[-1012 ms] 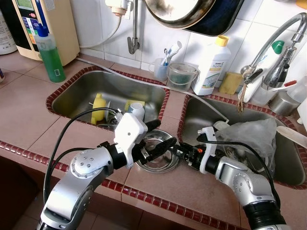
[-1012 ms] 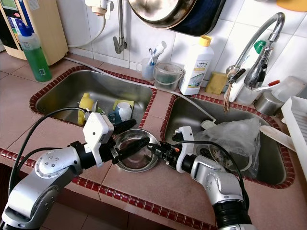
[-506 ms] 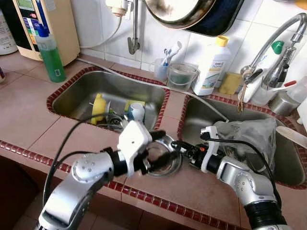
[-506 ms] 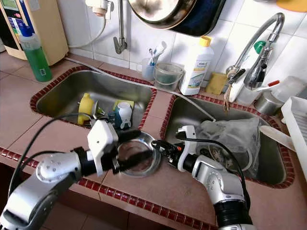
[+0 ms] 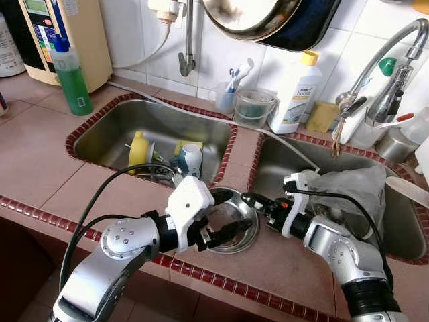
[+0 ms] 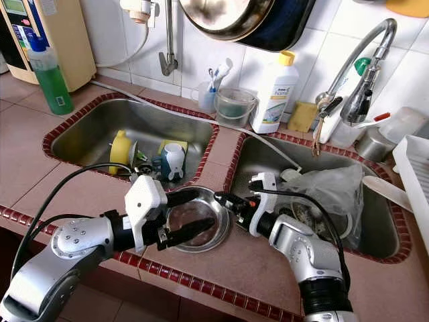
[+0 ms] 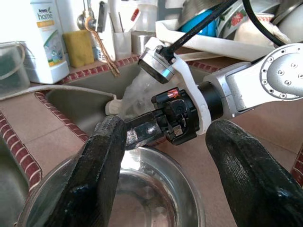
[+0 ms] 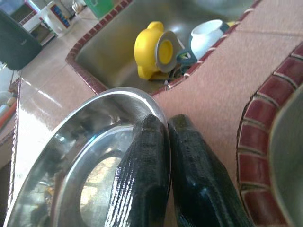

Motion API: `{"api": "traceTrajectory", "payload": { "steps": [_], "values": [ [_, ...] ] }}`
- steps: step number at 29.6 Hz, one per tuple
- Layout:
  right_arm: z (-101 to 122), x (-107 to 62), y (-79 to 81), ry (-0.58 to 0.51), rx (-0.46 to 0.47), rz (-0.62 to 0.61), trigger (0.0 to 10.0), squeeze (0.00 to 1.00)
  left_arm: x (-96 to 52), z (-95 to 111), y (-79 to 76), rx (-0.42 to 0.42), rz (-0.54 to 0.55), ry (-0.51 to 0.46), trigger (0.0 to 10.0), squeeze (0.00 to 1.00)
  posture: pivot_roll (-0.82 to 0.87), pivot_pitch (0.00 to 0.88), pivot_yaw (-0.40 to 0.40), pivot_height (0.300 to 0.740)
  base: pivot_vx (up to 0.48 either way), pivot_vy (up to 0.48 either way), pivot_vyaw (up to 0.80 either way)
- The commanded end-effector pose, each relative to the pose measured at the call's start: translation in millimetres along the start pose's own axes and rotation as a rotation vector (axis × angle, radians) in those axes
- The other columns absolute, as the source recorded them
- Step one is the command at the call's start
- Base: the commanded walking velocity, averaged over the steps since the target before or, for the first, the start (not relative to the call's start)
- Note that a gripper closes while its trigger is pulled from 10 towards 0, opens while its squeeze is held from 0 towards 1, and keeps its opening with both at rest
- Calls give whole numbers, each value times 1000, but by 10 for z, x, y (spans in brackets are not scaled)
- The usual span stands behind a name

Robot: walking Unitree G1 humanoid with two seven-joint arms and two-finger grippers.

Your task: Kitchen organization

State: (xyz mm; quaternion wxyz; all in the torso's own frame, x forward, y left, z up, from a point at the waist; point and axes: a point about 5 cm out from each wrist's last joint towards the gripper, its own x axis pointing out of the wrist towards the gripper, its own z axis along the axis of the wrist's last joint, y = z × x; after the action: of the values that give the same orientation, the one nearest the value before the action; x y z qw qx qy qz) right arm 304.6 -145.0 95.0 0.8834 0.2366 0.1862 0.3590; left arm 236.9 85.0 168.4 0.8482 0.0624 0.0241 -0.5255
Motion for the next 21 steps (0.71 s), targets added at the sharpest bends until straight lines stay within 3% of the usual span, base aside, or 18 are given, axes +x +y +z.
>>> {"api": "traceTrajectory", "payload": {
  "steps": [1,7,15,21],
  "values": [
    [93,-29,-50,-35,-3,-37,0,0,5,74,53,1,35,-34,10000,0,91,0,-104,740,0,0,0],
    [306,-34,-11,-150,4,-18,0,0,0,149,199,-12,125,-84,10000,0,91,0,-101,740,0,0,0],
    [439,-22,56,-222,25,25,0,0,12,178,238,-15,141,-99,10000,0,89,0,-99,740,0,0,0],
    [470,-14,120,-268,102,80,0,0,29,197,244,-20,145,-110,10000,0,90,0,-98,740,0,0,0]
  ]
}}
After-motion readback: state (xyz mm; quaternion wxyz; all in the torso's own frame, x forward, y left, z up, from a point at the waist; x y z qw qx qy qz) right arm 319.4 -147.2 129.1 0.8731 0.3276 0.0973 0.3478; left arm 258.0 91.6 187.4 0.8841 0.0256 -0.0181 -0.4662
